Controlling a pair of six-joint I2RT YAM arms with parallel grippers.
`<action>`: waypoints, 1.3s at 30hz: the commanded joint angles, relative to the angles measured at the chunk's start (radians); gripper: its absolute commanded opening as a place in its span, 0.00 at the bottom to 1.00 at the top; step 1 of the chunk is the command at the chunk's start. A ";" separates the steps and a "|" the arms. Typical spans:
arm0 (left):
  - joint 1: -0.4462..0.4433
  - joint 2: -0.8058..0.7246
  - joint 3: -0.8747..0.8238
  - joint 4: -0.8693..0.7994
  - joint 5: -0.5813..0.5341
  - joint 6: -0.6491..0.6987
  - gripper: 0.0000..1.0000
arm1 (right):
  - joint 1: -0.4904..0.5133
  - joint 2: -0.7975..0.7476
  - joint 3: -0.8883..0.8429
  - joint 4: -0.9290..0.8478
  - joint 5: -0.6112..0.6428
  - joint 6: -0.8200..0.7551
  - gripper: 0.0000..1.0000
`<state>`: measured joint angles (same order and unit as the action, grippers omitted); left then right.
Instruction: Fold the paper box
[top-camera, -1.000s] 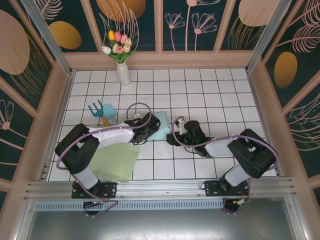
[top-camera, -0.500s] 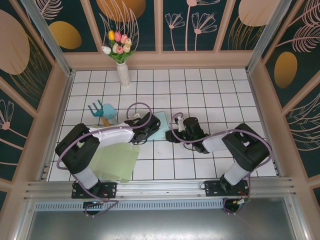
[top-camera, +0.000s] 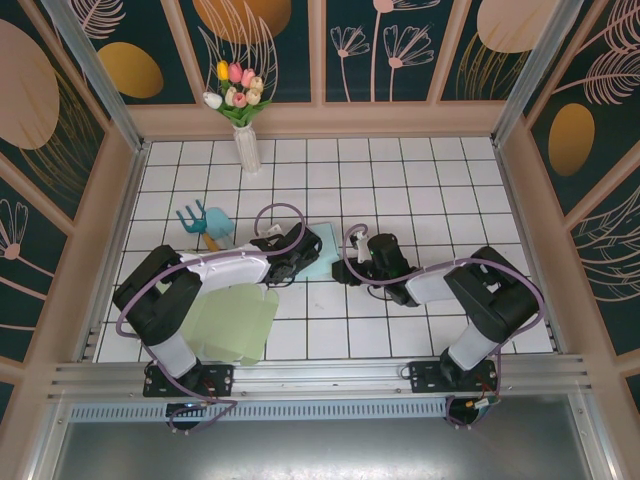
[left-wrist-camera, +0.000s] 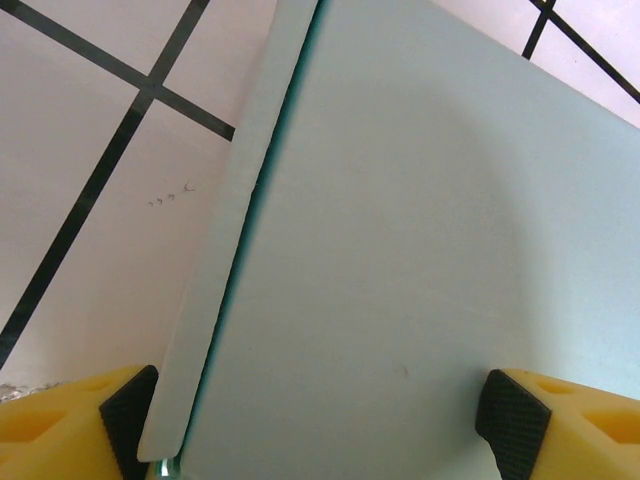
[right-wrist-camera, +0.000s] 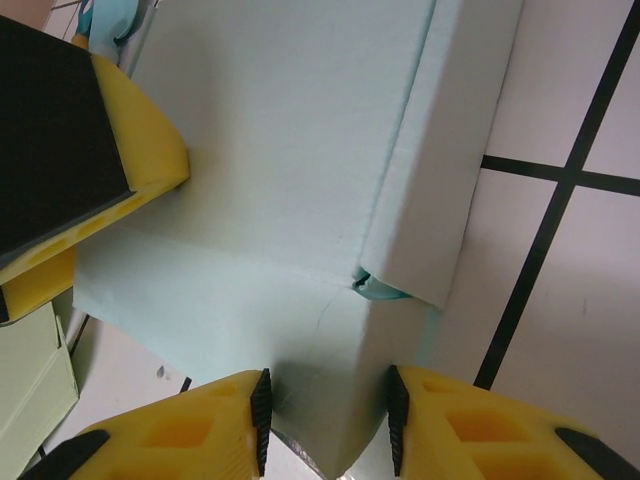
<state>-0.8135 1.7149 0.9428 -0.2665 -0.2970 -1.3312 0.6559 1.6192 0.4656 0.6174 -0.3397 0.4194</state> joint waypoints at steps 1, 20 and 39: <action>0.005 0.097 -0.048 -0.145 0.066 0.027 0.84 | 0.019 -0.037 0.010 0.056 -0.096 0.010 0.38; 0.005 0.111 -0.038 -0.143 0.076 0.033 0.84 | 0.019 -0.021 0.034 -0.052 0.083 -0.041 0.38; 0.005 0.131 -0.042 -0.131 0.082 0.036 0.84 | 0.011 0.042 -0.009 0.036 0.180 -0.072 0.39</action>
<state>-0.8112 1.7424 0.9600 -0.2371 -0.2966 -1.3277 0.6674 1.6466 0.4706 0.6323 -0.2058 0.3569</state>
